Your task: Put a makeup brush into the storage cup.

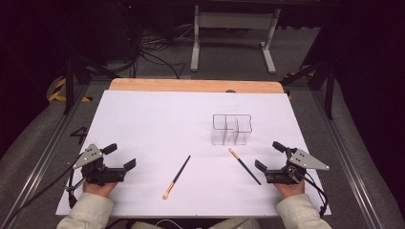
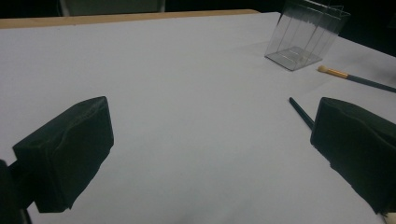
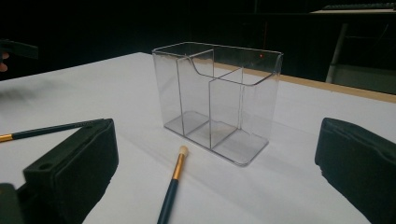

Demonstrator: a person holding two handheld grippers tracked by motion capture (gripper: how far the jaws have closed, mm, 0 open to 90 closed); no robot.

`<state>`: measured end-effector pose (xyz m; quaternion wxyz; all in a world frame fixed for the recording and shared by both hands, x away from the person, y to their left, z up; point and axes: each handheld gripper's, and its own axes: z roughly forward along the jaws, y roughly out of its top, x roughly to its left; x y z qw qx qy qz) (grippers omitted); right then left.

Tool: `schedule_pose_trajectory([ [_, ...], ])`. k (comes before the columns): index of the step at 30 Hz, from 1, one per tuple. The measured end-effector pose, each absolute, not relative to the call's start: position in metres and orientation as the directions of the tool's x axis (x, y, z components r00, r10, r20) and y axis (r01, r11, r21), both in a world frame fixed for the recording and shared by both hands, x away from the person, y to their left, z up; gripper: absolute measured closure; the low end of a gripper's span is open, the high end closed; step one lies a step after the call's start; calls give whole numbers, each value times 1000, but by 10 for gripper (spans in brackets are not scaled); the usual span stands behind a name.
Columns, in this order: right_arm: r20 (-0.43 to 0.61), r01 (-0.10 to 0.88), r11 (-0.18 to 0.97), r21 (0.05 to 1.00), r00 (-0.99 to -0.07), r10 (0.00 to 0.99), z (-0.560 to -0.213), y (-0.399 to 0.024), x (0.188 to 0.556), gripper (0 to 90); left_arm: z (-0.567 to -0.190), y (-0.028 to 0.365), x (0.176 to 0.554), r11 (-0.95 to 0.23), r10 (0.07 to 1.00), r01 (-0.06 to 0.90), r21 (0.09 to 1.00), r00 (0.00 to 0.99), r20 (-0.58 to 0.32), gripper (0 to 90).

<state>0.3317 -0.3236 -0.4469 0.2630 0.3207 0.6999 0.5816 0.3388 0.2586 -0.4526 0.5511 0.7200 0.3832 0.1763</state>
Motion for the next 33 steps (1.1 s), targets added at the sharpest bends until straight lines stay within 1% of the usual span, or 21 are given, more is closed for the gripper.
schedule_pose_trajectory([
  [18,20,149,103,983,-652,758,-445,-327,332,0,-450,258,336,-95,723,338,936,670,-169,0],
  [33,26,145,92,985,-656,755,-444,-326,332,0,-451,258,336,-96,720,343,934,672,-173,0],
])
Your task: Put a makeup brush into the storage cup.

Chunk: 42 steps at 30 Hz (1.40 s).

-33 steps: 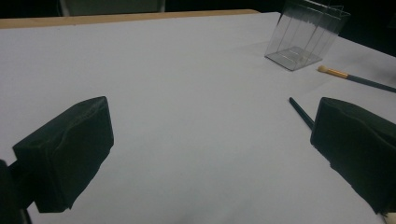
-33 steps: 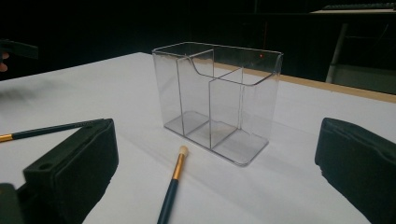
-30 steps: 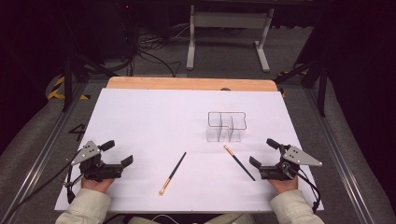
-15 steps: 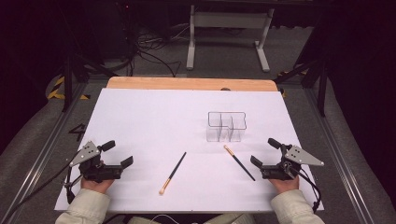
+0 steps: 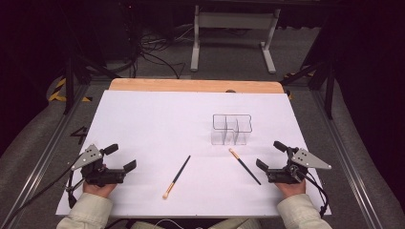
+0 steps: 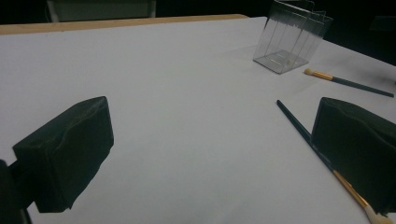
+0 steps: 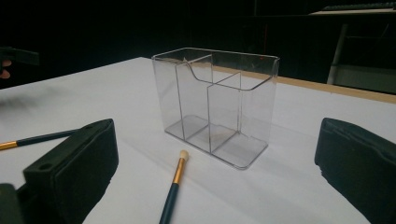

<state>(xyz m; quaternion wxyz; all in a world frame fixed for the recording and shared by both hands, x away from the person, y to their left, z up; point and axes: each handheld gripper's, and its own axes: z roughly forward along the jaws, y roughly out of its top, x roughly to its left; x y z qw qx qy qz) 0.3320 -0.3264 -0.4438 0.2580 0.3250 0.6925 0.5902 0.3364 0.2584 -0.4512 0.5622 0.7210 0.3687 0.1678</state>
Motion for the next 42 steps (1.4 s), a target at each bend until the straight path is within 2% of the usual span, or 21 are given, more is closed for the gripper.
schedule_pose_trajectory([
  [15,71,154,55,986,-705,705,-427,-292,331,0,-452,260,337,-82,713,350,933,675,-190,0],
  [27,57,130,65,989,-756,652,-417,-264,332,0,-452,259,338,-86,711,353,932,676,-190,0],
  [33,55,127,65,990,-759,648,-416,-262,332,0,-451,257,336,-89,703,355,931,684,-194,0],
  [38,51,122,63,991,-755,653,-415,-263,331,0,-446,250,333,-24,653,373,928,709,-268,6],
  [42,48,119,64,991,-751,658,-415,-265,331,0,-441,235,330,-68,635,357,931,736,-236,9],
])
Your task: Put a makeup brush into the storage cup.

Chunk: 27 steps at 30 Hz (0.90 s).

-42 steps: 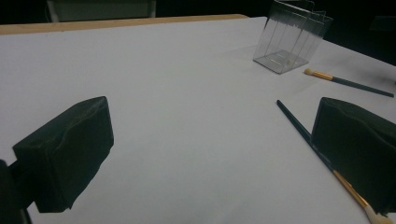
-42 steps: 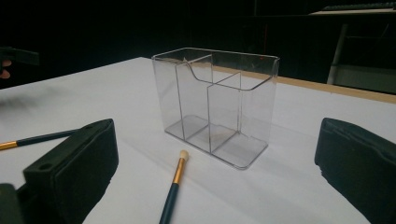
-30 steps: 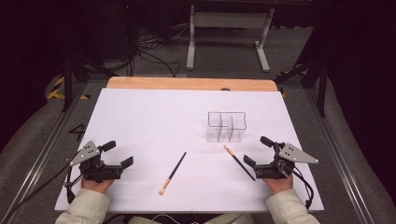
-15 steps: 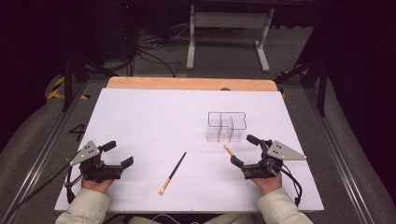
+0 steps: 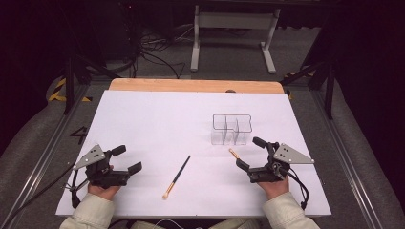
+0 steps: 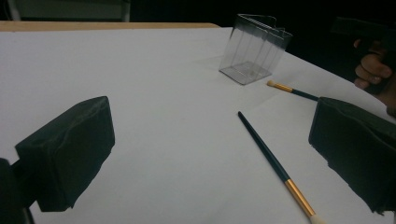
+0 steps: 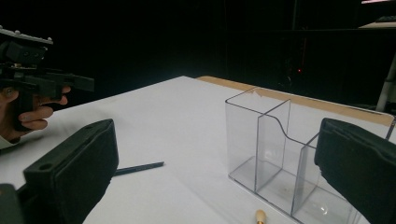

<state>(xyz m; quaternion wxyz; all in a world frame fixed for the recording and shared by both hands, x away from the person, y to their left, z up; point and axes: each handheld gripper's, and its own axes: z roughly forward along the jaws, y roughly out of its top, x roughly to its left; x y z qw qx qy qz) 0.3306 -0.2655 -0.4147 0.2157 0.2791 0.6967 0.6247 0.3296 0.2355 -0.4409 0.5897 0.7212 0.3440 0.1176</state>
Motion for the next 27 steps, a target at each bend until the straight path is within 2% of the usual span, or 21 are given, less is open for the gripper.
schedule_pose_trajectory([
  [22,54,116,47,992,-734,677,-415,-276,325,0,-429,185,329,-158,576,349,924,792,-201,20],
  [27,56,120,48,992,-733,678,-416,-277,324,0,-424,177,331,-178,589,385,906,779,-216,20],
])
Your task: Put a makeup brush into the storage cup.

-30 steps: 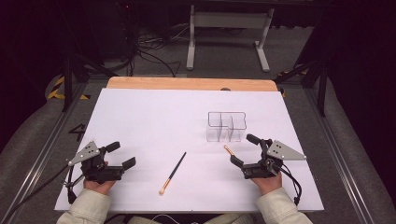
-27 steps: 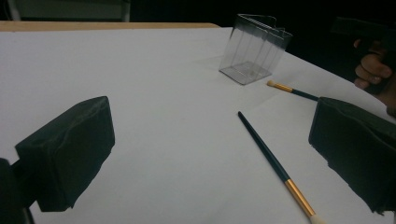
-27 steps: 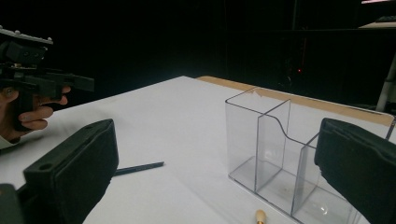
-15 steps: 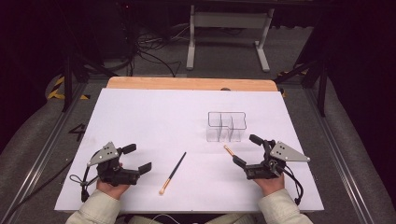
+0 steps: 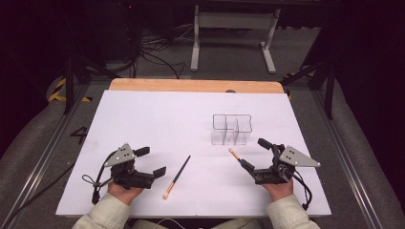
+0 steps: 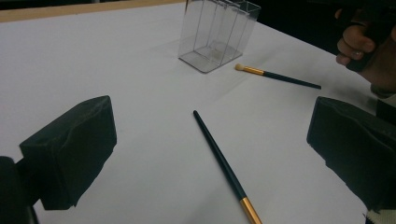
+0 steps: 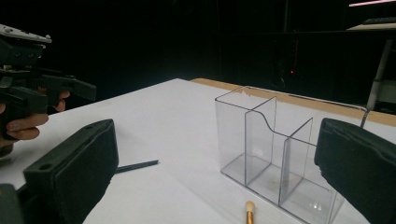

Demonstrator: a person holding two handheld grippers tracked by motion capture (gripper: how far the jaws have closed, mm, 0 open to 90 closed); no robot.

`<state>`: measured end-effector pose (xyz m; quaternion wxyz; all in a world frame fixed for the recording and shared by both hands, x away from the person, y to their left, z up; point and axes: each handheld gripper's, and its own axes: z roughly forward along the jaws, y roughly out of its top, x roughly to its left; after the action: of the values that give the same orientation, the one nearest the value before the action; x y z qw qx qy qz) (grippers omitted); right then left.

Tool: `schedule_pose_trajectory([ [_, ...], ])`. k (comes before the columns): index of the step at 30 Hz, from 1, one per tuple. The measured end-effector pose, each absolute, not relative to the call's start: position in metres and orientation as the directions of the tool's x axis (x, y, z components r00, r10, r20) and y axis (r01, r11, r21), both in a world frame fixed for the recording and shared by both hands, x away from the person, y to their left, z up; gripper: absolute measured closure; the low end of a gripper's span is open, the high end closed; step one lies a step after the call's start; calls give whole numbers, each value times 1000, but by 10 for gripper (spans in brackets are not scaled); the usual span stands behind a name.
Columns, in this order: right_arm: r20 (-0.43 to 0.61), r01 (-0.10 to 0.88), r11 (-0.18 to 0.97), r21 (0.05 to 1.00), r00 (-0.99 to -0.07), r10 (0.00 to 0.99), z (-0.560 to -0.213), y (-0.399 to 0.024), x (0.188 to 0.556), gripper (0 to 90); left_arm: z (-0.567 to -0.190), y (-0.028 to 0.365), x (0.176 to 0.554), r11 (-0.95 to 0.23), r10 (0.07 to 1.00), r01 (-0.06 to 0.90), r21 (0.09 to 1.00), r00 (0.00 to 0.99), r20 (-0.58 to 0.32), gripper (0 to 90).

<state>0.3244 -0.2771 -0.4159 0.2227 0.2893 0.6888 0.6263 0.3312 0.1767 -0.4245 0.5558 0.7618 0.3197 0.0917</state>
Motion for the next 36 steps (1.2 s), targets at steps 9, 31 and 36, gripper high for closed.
schedule_pose_trajectory([
  [9,55,117,45,992,-728,683,-416,-280,325,0,-410,167,337,-224,593,461,858,763,-256,35],
  [31,30,99,61,993,-726,687,-413,-286,323,25,-419,129,342,-477,593,555,681,776,-217,90],
  [36,64,134,47,990,-719,692,-414,-287,324,25,-424,124,343,-517,589,555,651,783,-200,106],
])
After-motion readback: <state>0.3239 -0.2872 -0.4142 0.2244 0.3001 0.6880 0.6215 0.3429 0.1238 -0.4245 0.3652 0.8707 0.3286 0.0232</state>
